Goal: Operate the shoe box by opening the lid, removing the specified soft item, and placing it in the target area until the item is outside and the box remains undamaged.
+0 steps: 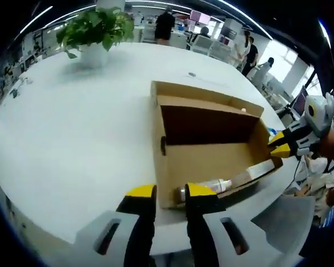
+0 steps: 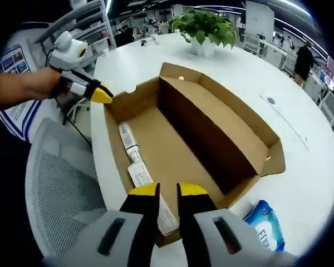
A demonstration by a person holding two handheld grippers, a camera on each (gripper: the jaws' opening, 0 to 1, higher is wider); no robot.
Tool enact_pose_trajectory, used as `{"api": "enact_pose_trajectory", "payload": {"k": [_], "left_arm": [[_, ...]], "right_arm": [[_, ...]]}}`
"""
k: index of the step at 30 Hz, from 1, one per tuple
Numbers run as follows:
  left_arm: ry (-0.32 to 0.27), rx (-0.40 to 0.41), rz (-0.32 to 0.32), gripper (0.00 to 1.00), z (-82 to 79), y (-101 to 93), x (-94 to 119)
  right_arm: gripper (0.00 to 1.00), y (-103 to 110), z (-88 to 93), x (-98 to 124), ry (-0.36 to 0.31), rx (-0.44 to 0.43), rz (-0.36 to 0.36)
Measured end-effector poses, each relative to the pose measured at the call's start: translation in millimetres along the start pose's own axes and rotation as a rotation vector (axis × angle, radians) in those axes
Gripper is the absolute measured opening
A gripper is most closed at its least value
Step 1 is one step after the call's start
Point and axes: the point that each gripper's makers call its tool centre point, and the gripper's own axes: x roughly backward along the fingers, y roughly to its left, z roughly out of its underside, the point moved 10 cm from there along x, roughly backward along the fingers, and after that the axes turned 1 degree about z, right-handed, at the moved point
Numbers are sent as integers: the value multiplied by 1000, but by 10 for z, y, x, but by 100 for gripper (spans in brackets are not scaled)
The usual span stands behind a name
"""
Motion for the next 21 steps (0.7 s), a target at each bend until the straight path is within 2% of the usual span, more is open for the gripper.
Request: {"api": "enact_pose_trajectory", "payload": {"k": [3, 4, 6, 9, 16, 21], "left_arm": [[29, -6, 9, 9, 11, -20, -54], [33, 0, 10, 8, 13, -26, -69], [50, -7, -13, 5, 22, -9, -89], [56, 26, -20, 5, 17, -5, -87], [70, 13, -41, 4, 13, -32, -98], [70, 25, -35, 5, 15, -18, -109]], "right_arm": [[10, -10, -8, -6, 19, 22, -11], [10, -11, -10, -7, 27, 35, -18], [10, -7, -17, -14, 50, 62, -45], [12, -2, -26, -38, 83, 103, -99], [16, 38, -35, -133, 204, 272, -215], [17, 77, -54, -201, 243, 334, -256]]}}
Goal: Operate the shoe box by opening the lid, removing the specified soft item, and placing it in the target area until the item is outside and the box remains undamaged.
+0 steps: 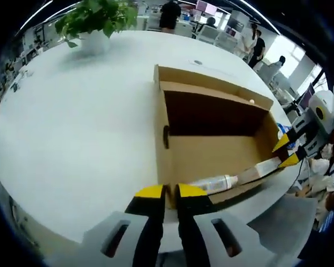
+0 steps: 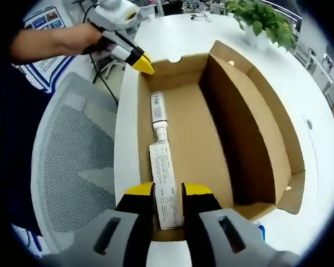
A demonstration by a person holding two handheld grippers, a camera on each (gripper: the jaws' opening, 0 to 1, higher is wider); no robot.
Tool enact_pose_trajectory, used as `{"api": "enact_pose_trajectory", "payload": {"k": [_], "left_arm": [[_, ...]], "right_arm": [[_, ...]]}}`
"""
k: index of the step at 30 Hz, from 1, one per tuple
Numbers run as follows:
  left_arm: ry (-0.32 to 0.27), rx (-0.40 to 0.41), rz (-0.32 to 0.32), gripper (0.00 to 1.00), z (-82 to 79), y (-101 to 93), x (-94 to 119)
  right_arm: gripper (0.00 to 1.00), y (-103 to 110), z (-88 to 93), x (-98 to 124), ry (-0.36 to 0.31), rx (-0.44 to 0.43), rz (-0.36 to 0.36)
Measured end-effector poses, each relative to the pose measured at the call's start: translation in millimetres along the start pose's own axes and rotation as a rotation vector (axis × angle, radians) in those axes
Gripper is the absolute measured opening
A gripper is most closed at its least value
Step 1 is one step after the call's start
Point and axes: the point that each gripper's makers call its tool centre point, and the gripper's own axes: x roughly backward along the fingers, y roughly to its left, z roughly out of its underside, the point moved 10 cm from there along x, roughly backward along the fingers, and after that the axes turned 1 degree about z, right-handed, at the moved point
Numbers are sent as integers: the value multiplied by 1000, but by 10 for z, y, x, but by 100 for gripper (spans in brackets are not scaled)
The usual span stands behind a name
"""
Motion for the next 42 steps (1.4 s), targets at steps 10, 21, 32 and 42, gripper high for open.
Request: {"api": "enact_pose_trajectory", "payload": {"k": [10, 21, 32, 42], "left_arm": [[-4, 12, 4, 5, 10, -3, -12], [-13, 23, 13, 5, 19, 8, -19], [-15, 33, 20, 6, 24, 23, -43], [-28, 37, 26, 6, 31, 27, -58]], "right_arm": [[18, -83, -39, -84, 143, 105, -83], [17, -92, -98, -137, 186, 127, -115], [17, -86, -137, -219, 193, 118, -127], [19, -95, -128, -324, 211, 138, -96]]}}
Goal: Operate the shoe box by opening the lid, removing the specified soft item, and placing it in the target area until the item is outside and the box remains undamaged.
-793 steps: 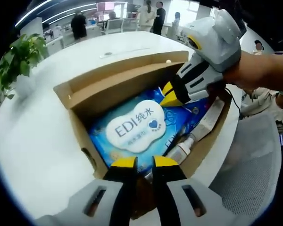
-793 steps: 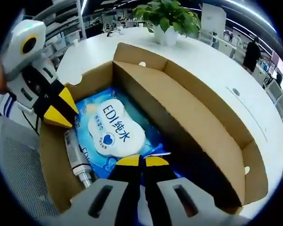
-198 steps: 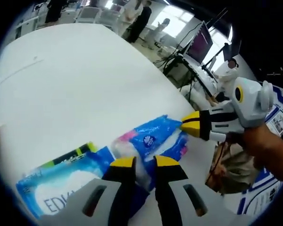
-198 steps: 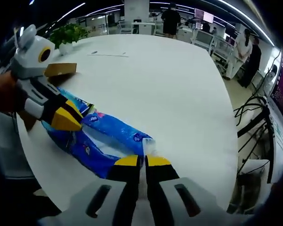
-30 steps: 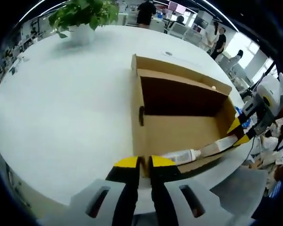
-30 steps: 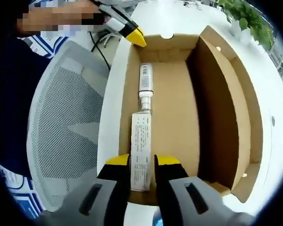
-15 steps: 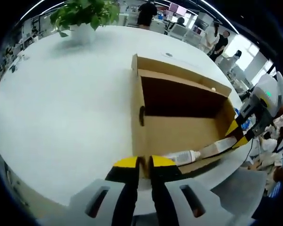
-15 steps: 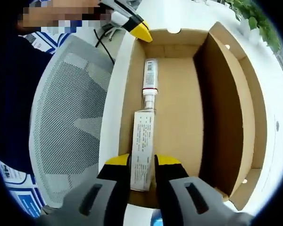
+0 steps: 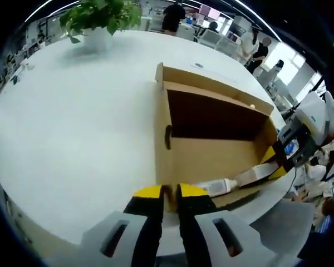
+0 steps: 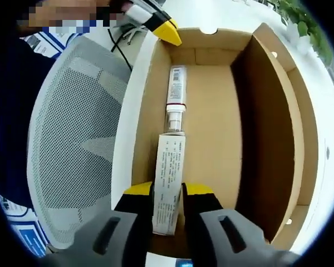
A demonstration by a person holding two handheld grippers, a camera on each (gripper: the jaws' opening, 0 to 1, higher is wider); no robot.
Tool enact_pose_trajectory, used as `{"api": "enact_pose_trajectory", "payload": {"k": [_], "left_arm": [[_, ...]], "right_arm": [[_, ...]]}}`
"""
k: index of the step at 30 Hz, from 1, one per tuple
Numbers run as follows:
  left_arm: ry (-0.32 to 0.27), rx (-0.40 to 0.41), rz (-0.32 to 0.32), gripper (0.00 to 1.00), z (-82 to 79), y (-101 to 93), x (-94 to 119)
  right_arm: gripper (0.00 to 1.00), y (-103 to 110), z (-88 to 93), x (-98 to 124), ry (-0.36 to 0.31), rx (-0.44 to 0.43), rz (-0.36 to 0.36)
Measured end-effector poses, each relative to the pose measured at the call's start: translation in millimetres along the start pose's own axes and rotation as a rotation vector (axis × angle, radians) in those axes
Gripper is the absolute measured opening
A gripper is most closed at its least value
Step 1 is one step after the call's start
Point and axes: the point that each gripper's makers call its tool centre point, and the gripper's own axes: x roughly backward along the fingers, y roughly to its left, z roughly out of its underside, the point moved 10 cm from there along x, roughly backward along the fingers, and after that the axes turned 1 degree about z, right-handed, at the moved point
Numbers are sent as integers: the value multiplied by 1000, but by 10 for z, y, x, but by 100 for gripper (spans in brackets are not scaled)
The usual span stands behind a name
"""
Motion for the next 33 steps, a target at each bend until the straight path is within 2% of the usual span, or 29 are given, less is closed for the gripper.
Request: {"api": "enact_pose_trajectory", "payload": {"k": [10, 11, 12, 13, 16, 24, 28, 33], "left_arm": [[-8, 5, 0, 6, 6, 4, -4], [-8, 6, 0, 6, 6, 5, -5], [-8, 7, 0, 6, 5, 6, -5], [-8, 10, 2, 7, 3, 8, -6], [-8, 10, 4, 7, 6, 6, -4], [-11, 13, 3, 7, 6, 8, -9], [-12, 12, 6, 7, 5, 12, -8], [-15, 13, 9, 7, 8, 18, -8]], "right_arm": [[20, -49, -3, -165, 34, -2, 18], [20, -68, 19, -201, 56, 11, 48], [20, -74, 27, -208, 66, 20, 55], [20, -53, 75, -290, 109, 41, 48], [20, -100, 73, -329, 67, 24, 84], [19, -89, 74, -293, 65, 28, 70], [19, -131, 101, -225, 41, 13, 130], [19, -170, 105, -56, 8, -13, 137]]}}
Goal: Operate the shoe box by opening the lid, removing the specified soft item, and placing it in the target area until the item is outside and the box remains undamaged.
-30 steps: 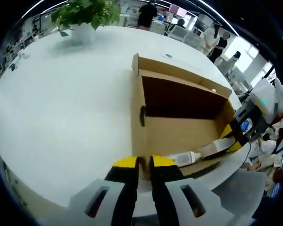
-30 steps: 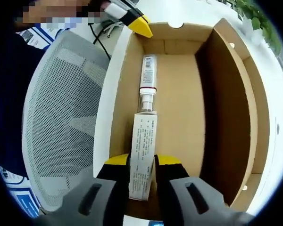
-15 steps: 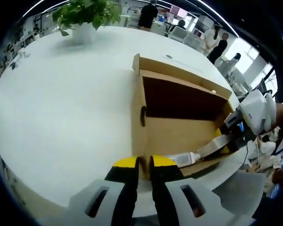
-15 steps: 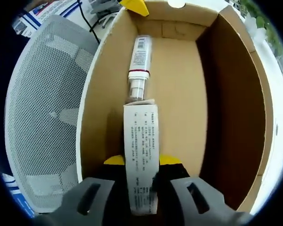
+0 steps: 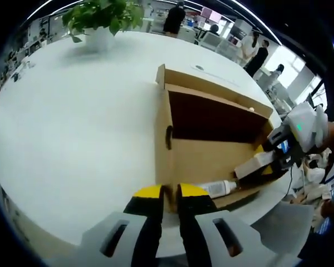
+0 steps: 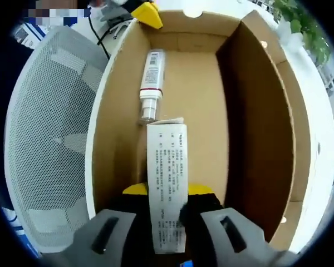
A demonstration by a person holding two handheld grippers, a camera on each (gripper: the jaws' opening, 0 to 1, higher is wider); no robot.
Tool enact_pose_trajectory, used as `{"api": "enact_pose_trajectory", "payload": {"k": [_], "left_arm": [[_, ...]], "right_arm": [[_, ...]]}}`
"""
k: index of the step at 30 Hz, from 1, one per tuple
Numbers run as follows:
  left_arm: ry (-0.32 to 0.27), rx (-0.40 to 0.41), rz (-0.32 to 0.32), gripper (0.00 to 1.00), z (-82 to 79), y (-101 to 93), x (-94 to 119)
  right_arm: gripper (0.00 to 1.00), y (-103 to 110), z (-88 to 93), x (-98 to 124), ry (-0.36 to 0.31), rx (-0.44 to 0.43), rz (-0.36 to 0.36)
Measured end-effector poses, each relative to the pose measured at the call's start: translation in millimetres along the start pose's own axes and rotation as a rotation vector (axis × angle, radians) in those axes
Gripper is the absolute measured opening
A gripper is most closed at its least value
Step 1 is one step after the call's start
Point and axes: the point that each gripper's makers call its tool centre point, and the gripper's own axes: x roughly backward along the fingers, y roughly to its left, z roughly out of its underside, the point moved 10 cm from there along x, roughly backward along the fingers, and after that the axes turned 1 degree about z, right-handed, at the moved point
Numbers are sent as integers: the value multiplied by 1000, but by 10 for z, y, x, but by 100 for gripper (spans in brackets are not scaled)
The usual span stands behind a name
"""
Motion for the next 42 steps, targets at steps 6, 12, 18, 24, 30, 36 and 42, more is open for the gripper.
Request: {"api": "enact_pose_trajectory", "payload": {"k": [6, 12, 18, 24, 30, 36, 42], "left_arm": [[-6, 1, 4, 7, 3, 5, -1], [-11, 5, 6, 7, 5, 9, -4], [-11, 13, 12, 7, 4, 14, -5], [-14, 13, 16, 7, 3, 6, -11], [-18, 12, 16, 7, 10, 1, -9], [-17, 9, 17, 7, 12, -6, -7], [-14, 10, 19, 7, 6, -6, -10]], "right_arm": [[19, -27, -18, 255, -21, 12, 19], [19, -49, -35, 463, -26, 28, 29], [19, -58, -26, 679, -16, 43, 25], [19, -105, 52, 872, -15, 25, 55], [18, -156, 167, 999, -30, 11, 135], [18, -149, 331, 1156, -16, -31, 132], [18, -164, 627, 1261, 71, -30, 136]]}}
